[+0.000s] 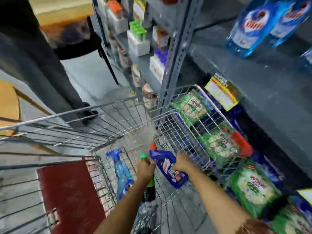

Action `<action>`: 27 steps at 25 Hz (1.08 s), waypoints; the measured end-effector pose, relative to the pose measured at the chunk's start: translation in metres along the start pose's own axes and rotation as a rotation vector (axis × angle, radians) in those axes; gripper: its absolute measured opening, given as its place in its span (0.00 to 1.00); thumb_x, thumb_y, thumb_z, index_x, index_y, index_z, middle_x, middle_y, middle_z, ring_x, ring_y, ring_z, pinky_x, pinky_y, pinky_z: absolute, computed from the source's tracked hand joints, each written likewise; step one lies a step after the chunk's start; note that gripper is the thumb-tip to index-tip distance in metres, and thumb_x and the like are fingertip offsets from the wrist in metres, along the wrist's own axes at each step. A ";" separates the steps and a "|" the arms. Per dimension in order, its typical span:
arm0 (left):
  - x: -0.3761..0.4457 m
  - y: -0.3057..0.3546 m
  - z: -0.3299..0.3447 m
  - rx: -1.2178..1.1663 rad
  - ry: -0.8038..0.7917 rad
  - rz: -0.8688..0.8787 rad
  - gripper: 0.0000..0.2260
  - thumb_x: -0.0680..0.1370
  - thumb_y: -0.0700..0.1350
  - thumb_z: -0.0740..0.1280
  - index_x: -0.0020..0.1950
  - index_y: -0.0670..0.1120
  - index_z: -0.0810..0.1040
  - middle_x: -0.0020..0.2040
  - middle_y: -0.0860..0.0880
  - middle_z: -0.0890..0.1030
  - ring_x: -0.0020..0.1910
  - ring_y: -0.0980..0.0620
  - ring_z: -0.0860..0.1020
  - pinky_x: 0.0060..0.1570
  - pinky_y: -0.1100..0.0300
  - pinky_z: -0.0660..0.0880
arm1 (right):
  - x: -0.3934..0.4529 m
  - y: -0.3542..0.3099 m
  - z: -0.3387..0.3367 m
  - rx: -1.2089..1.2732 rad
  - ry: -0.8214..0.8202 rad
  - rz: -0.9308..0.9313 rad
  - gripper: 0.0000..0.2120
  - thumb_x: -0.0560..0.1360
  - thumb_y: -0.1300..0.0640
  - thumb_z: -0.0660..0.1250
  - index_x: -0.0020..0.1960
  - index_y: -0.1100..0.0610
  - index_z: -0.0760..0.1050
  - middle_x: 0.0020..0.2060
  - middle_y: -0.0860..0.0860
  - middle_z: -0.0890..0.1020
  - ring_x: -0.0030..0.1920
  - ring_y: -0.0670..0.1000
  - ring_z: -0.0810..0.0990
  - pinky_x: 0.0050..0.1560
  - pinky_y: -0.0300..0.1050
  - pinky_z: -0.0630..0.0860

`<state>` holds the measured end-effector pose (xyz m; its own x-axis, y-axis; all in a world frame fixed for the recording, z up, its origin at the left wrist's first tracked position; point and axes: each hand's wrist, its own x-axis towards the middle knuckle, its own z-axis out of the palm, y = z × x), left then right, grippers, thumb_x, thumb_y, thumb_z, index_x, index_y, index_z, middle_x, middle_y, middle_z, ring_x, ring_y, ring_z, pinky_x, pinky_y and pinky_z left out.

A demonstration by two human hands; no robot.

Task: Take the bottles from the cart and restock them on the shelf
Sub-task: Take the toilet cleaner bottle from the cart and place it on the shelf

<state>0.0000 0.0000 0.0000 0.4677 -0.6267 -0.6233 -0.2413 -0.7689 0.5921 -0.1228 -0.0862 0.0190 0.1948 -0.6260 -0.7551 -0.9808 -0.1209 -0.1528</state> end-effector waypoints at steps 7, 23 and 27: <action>0.053 0.003 0.054 -0.630 -0.301 -0.492 0.19 0.80 0.47 0.57 0.64 0.34 0.68 0.52 0.39 0.76 0.49 0.42 0.75 0.44 0.52 0.70 | 0.055 0.021 0.034 0.082 -0.111 0.151 0.22 0.72 0.59 0.69 0.64 0.64 0.70 0.59 0.61 0.78 0.59 0.58 0.78 0.57 0.48 0.74; 0.000 0.062 -0.007 -0.860 -0.239 -0.194 0.16 0.73 0.52 0.68 0.51 0.41 0.75 0.45 0.46 0.79 0.41 0.49 0.77 0.39 0.57 0.75 | -0.033 0.017 -0.057 0.599 -0.089 -0.176 0.26 0.69 0.67 0.71 0.65 0.62 0.65 0.62 0.59 0.76 0.57 0.54 0.76 0.56 0.45 0.72; -0.072 0.119 -0.063 -0.853 -0.266 0.096 0.10 0.71 0.52 0.69 0.44 0.46 0.77 0.37 0.49 0.83 0.34 0.52 0.79 0.35 0.61 0.74 | -0.124 0.015 -0.093 0.843 0.098 -0.336 0.29 0.67 0.69 0.72 0.65 0.61 0.66 0.62 0.59 0.76 0.55 0.51 0.75 0.58 0.47 0.73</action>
<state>-0.0088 -0.0382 0.1471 0.2402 -0.7734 -0.5866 0.4942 -0.4227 0.7597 -0.1624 -0.0818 0.1694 0.4310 -0.7266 -0.5351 -0.5371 0.2699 -0.7992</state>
